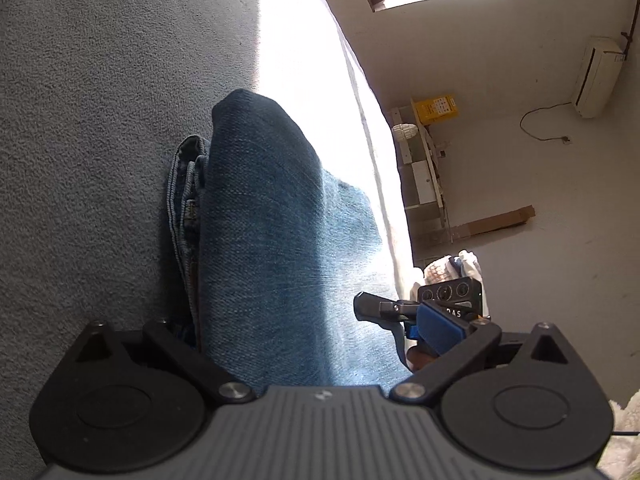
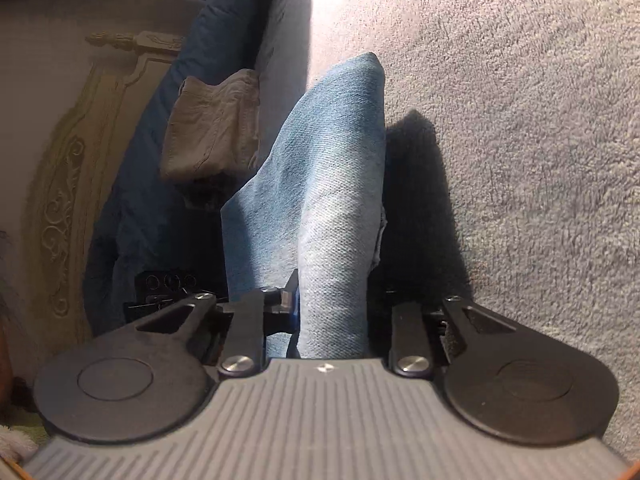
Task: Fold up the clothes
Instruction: 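Grasp the jeans bundle end with both grippers and lift it off the bed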
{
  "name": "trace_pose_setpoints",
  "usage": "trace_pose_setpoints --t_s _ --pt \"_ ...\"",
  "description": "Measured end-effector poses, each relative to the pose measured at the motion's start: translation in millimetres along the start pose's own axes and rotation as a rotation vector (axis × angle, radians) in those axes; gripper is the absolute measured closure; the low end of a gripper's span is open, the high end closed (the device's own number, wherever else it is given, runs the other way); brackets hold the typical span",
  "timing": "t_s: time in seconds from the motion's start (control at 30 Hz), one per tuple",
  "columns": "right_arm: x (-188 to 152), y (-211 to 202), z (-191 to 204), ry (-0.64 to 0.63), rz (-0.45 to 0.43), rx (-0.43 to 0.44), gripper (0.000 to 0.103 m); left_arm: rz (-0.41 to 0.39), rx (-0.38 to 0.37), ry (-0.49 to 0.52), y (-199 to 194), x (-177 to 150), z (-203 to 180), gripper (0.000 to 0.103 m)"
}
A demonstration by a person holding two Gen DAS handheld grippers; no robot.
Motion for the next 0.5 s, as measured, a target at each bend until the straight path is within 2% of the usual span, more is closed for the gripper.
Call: trace_pose_setpoints --t_s 0.1,0.23,0.37,0.5 --pt "-12 -10 29 -0.058 -0.031 -0.05 0.082 0.024 -0.056 -0.023 0 5 0 0.006" --pt "-26 -28 65 -0.108 -0.081 -0.128 0.082 0.061 -0.127 -0.001 3 18 -13 0.007" --pt "-49 -61 99 -0.159 -0.174 -0.17 0.082 0.101 -0.216 0.085 9 38 -46 0.007" --pt "-68 -91 140 -0.241 -0.225 -0.231 0.082 0.126 -0.284 0.177 16 51 -84 0.006"
Point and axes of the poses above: each gripper's, at about its wrist camera, not at the fingertips, and y roughly the way its jaws point, z to its left, x to its top, the point moved 2 cm from there along y, roughly the way its jaws point, and after that the axes turned 14 degrees about y, right-handed, at the moved point
